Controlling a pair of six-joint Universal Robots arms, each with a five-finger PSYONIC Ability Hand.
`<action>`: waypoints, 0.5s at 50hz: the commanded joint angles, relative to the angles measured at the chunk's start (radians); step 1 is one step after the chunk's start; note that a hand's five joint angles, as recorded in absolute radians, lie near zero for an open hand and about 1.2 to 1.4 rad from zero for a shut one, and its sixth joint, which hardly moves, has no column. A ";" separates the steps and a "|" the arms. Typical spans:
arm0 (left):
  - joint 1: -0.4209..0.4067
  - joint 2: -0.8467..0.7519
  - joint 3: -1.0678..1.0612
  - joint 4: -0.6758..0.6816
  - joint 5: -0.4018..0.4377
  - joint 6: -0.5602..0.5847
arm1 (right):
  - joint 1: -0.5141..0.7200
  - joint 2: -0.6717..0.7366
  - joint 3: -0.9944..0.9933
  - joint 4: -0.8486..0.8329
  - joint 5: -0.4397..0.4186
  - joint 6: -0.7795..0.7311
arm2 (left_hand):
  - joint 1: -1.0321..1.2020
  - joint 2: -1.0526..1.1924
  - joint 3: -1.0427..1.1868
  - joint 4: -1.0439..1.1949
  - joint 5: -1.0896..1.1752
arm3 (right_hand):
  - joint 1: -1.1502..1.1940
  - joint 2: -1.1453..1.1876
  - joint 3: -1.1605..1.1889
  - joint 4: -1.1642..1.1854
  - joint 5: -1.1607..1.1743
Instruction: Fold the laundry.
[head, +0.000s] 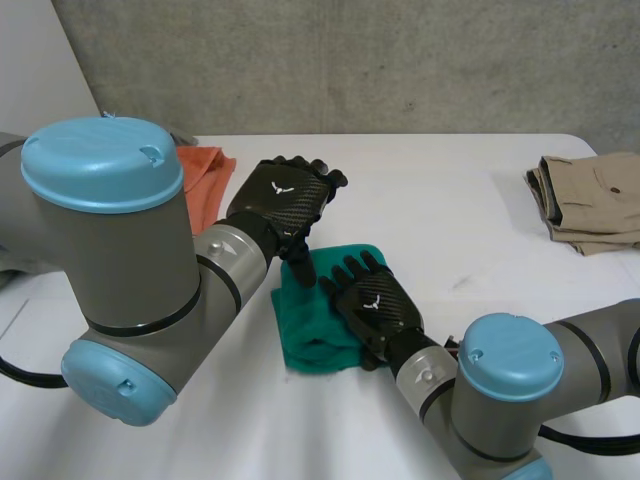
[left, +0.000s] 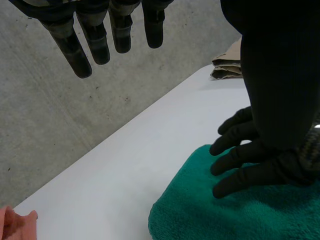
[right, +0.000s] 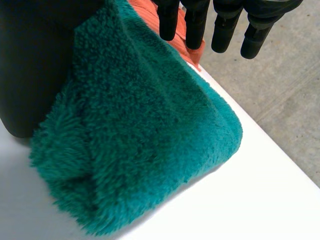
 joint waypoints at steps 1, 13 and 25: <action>0.002 0.001 -0.006 0.000 0.000 -0.001 | 0.000 0.041 -0.066 0.000 0.002 0.004 | 0.003 -0.007 -0.011 -0.009 -0.026 | 0.130 0.141 0.151 0.149 0.144; 0.014 0.002 -0.017 0.020 0.003 -0.001 | 0.000 0.124 -0.189 0.012 0.000 0.007 | 0.003 -0.007 -0.011 -0.009 -0.026 | 0.989 1.000 1.010 1.008 1.003; 0.011 0.010 0.052 0.035 0.009 0.001 | -0.145 -0.004 -0.288 0.017 -0.012 0.038 | -0.002 -0.012 -0.017 -0.015 -0.032 | 1.166 1.176 1.187 1.185 1.179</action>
